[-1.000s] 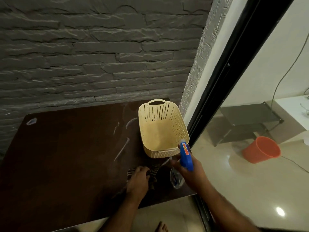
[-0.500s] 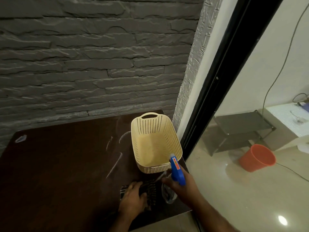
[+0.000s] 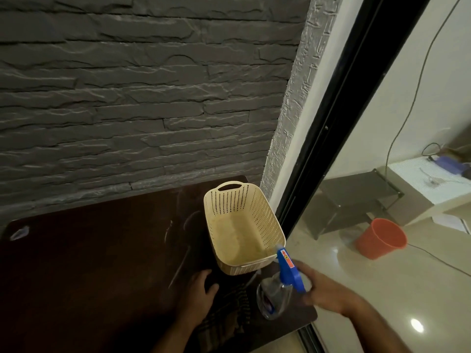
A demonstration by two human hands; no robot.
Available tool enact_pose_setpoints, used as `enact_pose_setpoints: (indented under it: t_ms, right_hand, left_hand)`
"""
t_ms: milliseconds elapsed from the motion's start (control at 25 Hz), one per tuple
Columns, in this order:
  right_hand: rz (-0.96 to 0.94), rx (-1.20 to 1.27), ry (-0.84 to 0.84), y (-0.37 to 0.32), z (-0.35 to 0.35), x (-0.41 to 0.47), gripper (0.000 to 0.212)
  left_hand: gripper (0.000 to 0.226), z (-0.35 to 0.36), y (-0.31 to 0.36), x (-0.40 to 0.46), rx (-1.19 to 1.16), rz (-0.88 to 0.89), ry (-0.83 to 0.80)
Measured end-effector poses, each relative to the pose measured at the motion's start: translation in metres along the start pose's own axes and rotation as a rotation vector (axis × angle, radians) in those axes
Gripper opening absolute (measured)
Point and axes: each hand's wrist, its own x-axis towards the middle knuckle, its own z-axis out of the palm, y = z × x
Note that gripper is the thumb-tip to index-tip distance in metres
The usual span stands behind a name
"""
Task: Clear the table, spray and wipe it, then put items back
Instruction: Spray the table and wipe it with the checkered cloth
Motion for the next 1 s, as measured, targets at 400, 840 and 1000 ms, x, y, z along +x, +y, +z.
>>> enact_pose_setpoints:
  t_ms: [400,840,1000]
  right_hand:
    - [-0.048,-0.176,0.43,-0.029,-0.048,0.093,0.041]
    - [0.0,0.002,0.369,0.001,-0.045,0.163,0.061]
    - [-0.003,0.067,0.387,0.003,-0.044,0.167,0.059]
  left_hand:
    - [0.055,-0.04,0.077,0.047,-0.033,0.024,0.222]
    - [0.075,-0.017,0.092,0.059,0.014,-0.245,0.289]
    - [0.059,-0.019,0.099,0.054,-0.033,-0.209,0.342]
